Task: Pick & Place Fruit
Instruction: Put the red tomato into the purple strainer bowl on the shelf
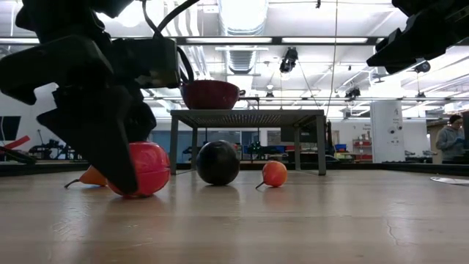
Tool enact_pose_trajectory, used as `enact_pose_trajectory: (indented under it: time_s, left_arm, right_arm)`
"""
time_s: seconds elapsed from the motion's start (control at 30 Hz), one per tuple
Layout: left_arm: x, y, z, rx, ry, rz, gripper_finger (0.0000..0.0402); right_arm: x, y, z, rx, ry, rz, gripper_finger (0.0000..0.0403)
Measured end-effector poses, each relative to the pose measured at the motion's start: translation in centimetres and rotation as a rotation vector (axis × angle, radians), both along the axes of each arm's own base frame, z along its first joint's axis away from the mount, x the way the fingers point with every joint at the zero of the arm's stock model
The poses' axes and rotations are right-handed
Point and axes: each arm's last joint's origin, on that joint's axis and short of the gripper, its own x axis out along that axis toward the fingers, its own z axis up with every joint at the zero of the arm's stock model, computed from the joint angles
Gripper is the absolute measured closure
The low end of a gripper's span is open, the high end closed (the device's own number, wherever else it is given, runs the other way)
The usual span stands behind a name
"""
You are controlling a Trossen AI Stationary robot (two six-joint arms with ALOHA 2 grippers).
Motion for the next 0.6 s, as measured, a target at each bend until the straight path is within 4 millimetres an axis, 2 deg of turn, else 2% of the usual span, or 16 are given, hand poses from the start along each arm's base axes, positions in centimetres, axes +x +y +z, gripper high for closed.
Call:
enact_pose_trajectory:
  time_s: [0.6]
  left_arm:
    - [0.00,0.00,0.00,-0.007,0.001,0.011,0.0130]
  right_arm:
    - [-0.01,0.00,0.01,-0.001,-0.001,0.001,0.0303]
